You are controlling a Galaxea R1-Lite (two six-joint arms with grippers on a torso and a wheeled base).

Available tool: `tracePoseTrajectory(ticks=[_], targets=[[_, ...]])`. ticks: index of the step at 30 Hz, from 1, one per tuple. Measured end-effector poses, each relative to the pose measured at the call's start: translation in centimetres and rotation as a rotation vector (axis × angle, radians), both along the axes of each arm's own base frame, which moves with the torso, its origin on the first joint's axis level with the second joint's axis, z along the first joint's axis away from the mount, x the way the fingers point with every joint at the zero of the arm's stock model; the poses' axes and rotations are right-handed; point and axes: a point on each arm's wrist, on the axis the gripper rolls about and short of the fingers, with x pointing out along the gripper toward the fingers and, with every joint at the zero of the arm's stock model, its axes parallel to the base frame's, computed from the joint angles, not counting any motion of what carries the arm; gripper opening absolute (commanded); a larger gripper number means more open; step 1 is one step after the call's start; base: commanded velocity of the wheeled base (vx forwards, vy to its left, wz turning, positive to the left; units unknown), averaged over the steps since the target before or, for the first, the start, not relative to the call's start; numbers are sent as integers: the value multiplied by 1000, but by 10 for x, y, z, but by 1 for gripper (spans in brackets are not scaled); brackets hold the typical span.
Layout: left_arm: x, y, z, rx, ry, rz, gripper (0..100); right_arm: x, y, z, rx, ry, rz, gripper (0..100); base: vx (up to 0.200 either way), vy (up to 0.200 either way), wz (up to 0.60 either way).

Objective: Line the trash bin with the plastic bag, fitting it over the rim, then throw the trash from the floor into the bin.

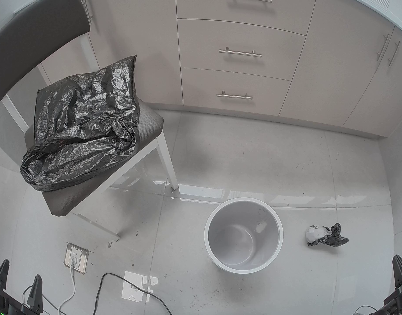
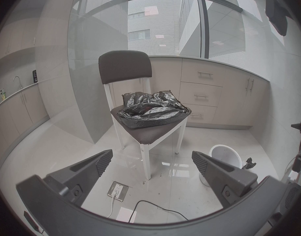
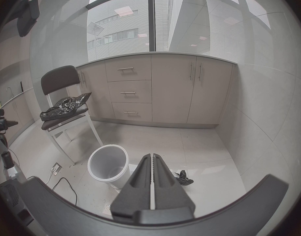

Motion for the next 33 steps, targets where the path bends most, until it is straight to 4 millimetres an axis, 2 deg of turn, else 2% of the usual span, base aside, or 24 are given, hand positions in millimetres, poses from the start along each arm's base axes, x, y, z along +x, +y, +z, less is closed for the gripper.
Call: tracePoseTrajectory(ticks=[7, 10, 13, 20, 23, 25, 29, 33], targets=[[0, 0, 1, -27, 9, -12, 100, 0, 0, 0, -5, 0, 0, 0, 0, 0, 0], [-2, 1, 14, -59, 1, -30, 100, 0, 0, 0, -10, -1, -2, 0, 0, 0, 0], [-6, 1, 40, -88, -39, -51, 100, 0, 0, 0, -14, -1, -3, 0, 0, 0, 0], [-17, 4, 125, -150, -171, -114, 100, 0, 0, 5, 39, -11, 2, 0, 0, 0, 0], [-17, 4, 147, -164, -202, -134, 100, -2, 0, 23, 93, -37, 11, 0, 0, 0, 0], [-15, 5, 156, -172, -205, -148, 100, -5, -1, 44, 113, -67, 23, 0, 0, 0, 0], [-1, 4, 161, -187, -165, -181, 100, -8, -1, 93, 150, -120, 62, 0, 0, 0, 0], [17, 1, 162, -191, -95, -201, 100, 7, -1, 132, 213, -127, 116, 0, 0, 0, 0]])
